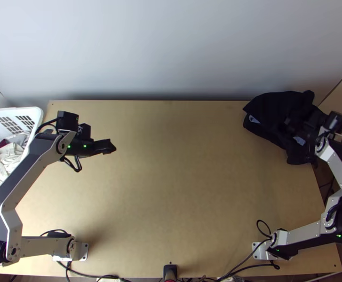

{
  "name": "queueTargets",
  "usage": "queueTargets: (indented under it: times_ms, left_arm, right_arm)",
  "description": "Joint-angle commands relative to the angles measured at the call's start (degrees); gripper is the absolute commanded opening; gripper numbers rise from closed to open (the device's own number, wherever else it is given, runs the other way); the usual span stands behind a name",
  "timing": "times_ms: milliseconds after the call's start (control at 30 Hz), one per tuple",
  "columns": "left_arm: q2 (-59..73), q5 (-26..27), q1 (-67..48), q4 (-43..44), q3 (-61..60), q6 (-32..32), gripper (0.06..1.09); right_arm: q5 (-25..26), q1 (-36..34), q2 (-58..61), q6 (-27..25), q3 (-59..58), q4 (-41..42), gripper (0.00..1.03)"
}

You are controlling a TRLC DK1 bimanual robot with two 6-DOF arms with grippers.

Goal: Fold the t-shirt

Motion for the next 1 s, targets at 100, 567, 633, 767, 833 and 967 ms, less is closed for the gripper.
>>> queueTargets:
  times_ms: [100,567,633,767,833,967]
  left_arm:
    - [-2.5,0.1,0.6,-0.2,-1.6,0.0,1.00]
    - [-5.1,0.1,0.4,-0.3,-2.7,-0.7,1.00]
    - [-5.5,0.1,0.5,-0.3,-2.7,-0.7,1.00]
    - [-5.8,0.1,0.7,-0.3,-2.7,-0.8,1.00]
    - [-5.9,0.1,1.0,-0.3,-2.7,-0.8,1.00]
    - [-6.3,0.1,1.3,-0.4,-2.2,-0.7,1.00]
  right_arm:
    - [0.2,-5.8,3.3,-3.6,-2.6,2.4,0.03]
    - [-0.9,-4.7,-4.7,0.1,-5.3,2.2,0.18]
    - [-0.9,-3.7,-6.6,1.3,-6.2,2.2,0.53]
    - [-1.0,-1.9,-9.3,2.5,-7.3,1.8,0.84]
    - [-1.2,-1.6,-10.1,2.7,-7.6,1.7,0.92]
    - [-1.2,-1.5,-11.4,2.6,-8.2,0.1,0.99]
